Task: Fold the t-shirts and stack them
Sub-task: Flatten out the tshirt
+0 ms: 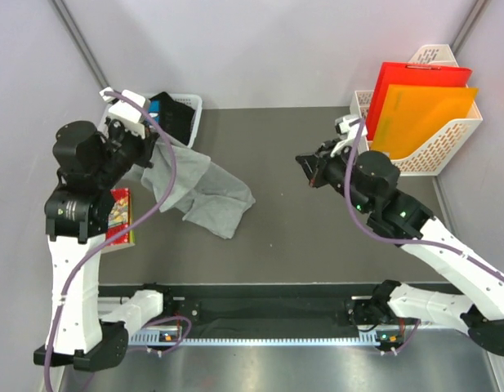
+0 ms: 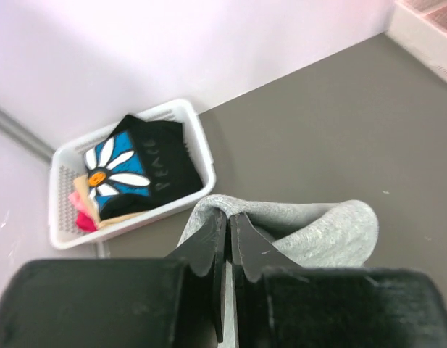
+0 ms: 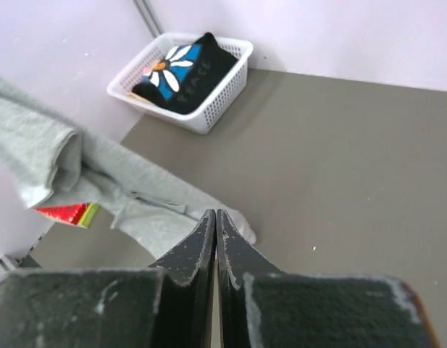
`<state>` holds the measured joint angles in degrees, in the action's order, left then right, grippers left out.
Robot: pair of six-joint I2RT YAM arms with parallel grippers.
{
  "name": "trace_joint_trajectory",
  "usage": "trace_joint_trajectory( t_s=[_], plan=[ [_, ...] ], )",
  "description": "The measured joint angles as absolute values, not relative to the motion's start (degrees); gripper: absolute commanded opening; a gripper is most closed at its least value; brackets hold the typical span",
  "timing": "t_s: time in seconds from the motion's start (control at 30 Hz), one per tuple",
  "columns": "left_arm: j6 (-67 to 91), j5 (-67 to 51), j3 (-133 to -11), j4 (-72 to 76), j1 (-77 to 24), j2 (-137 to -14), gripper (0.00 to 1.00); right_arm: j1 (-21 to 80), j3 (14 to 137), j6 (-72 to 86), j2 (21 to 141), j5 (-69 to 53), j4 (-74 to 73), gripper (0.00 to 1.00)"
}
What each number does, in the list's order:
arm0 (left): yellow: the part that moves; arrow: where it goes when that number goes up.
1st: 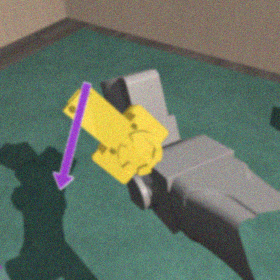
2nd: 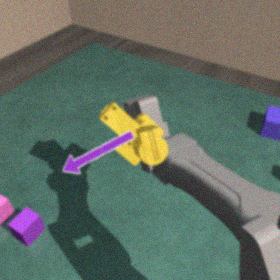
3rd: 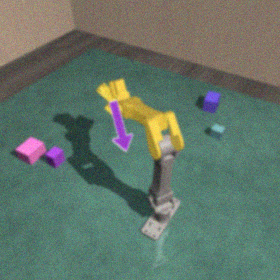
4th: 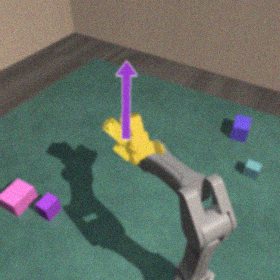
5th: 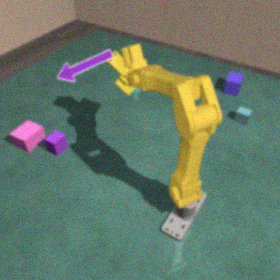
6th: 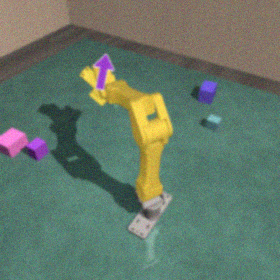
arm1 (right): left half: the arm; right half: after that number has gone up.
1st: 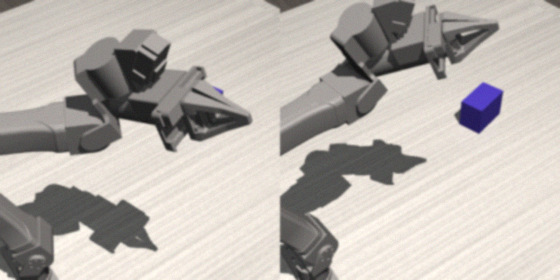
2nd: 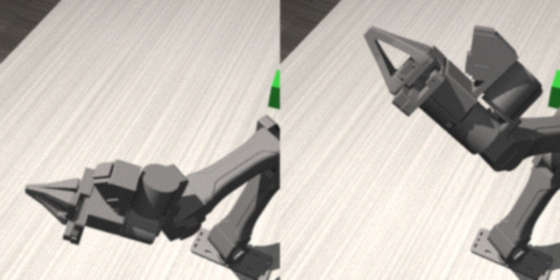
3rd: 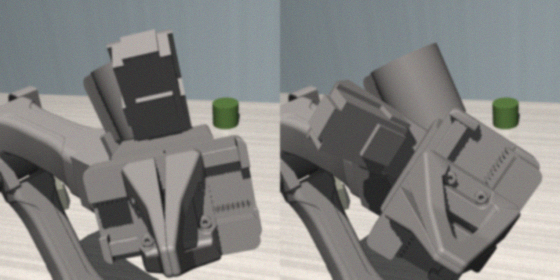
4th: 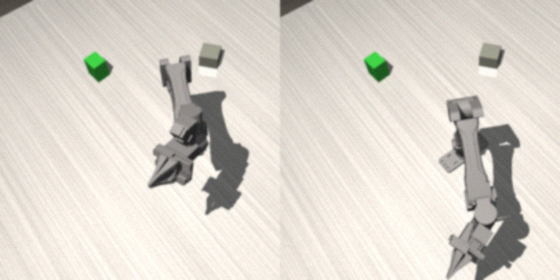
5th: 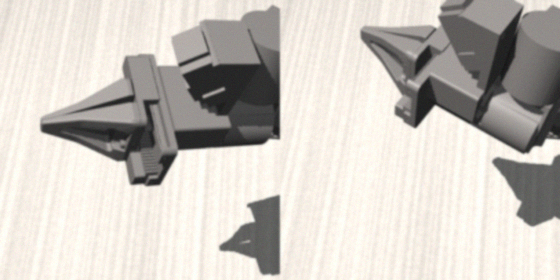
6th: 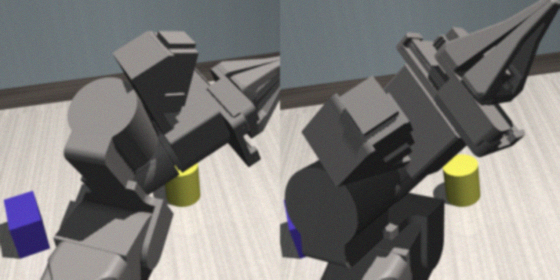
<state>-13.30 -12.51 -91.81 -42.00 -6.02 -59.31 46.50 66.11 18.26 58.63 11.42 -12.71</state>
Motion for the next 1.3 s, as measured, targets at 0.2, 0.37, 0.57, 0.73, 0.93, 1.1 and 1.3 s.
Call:
trace_joint_trajectory(
  t_s=[0.2, 0.37, 0.57, 0.73, 0.93, 1.1, 1.3],
  plan=[
    [-10.9, -21.43, -98.59, -49.54, -6.04, -61.34, 0.06, 46.54, 58.13, 20.23, 62.83, 10.35, -10.98, 0.19],
    [-8.21, -28.95, -115.44, -56.42, -6.79, -71.64, 0.04, 46.87, 53.95, 21.19, 71.09, 9.56, -13.23, 0.36],
    [-2.79, -37.87, -134.65, -59.07, -9.45, -79.68, 0.04, 46.89, 53.52, 21.06, 68.97, 11.99, -12.95, 0.44],
    [0.95, -44.69, -137.36, -58.7, -9.54, -78.46, 0.04, 46.92, 53.52, 21.06, 67.88, 12.6, -11.51, 0.5],
    [1.61, -46.94, -133.97, -58.48, -9.56, -76.51, 0.03, 46.98, 53.19, 21.1, 68.73, 12.29, -10.46, 0.51],
    [1.56, -47.03, -131.31, -58.48, -9.61, -76.27, 0.01, 47.03, 53.19, 21.08, 70.41, 11.14, -9.39, 0.51],
    [1.39, -46.28, -127.5, -57.43, -10.26, -75.46, 0.0, 47.03, 51.99, 21.19, 71.46, 10.55, -8.62, 0.49]
  ],
)
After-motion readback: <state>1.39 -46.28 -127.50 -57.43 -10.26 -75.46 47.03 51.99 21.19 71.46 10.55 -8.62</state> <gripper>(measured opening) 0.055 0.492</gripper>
